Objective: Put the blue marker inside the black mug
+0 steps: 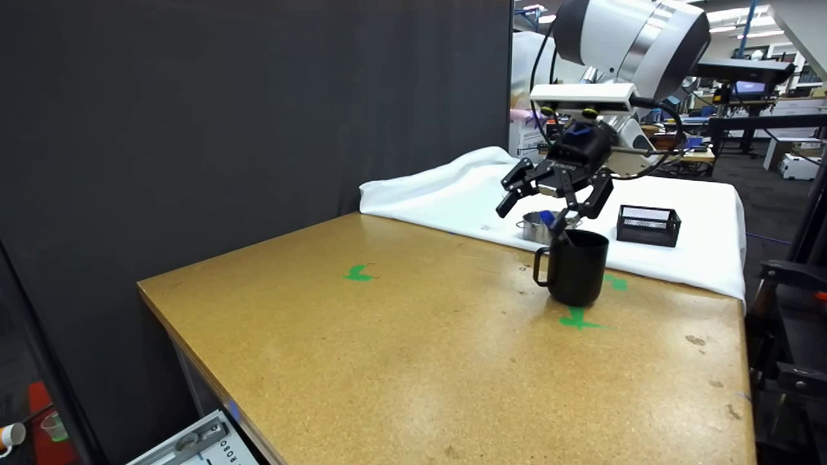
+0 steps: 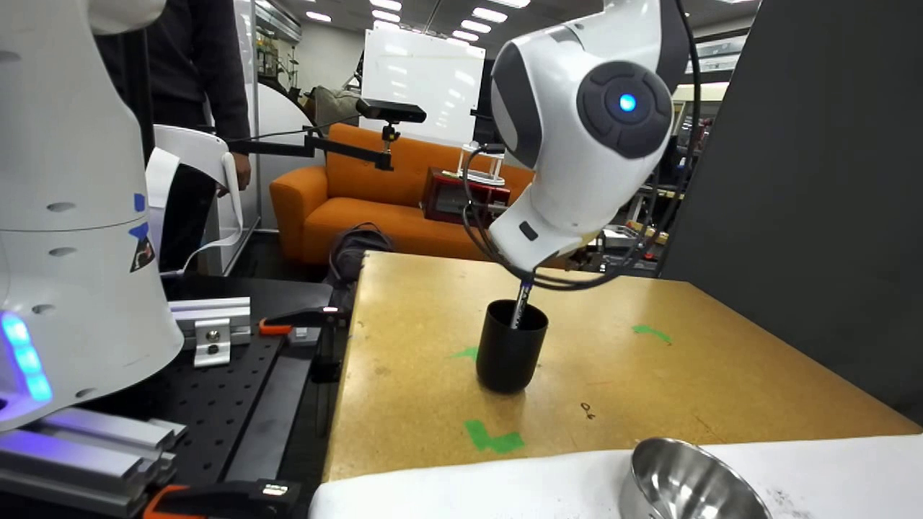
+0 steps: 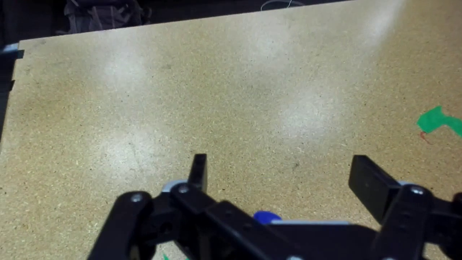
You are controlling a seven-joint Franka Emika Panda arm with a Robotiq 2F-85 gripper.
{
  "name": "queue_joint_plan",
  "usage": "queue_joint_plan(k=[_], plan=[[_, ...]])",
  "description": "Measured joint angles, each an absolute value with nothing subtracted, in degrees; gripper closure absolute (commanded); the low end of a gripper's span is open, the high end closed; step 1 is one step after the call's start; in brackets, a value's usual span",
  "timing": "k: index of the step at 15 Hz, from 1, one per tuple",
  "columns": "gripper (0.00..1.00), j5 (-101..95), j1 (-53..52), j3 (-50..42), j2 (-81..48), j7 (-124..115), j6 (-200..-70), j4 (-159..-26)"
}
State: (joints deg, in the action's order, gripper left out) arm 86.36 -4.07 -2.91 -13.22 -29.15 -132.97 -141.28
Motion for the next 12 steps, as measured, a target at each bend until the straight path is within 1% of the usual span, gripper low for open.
queue_joint_plan(k=[3, 5, 9, 12], plan=[[0.00, 77.01, -8.52, 0.03, -9.26, -43.60, -143.01, -141.37], [0.00, 68.47, -10.55, 1.63, -7.90, -53.81, -147.38, -141.62], [0.00, 47.52, -11.87, 2.69, -7.63, -73.66, -148.89, -141.28], [0.00, 35.73, -11.88, 2.79, -7.30, -83.15, -148.66, -140.04]])
